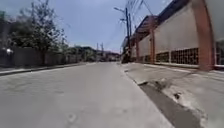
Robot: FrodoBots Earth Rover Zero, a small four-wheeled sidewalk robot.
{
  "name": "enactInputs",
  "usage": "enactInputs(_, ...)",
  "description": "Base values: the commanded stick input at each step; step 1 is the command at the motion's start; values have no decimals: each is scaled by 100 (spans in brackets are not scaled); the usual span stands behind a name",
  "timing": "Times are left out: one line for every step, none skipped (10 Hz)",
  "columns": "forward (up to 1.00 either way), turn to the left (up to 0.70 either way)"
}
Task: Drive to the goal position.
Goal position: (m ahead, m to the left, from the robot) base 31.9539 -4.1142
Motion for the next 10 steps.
enactInputs(100, -3)
enactInputs(100, -2)
enactInputs(100, -1)
enactInputs(100, 0)
enactInputs(100, 0)
enactInputs(100, 0)
enactInputs(100, 0)
enactInputs(100, 0)
enactInputs(100, 0)
enactInputs(100, 0)
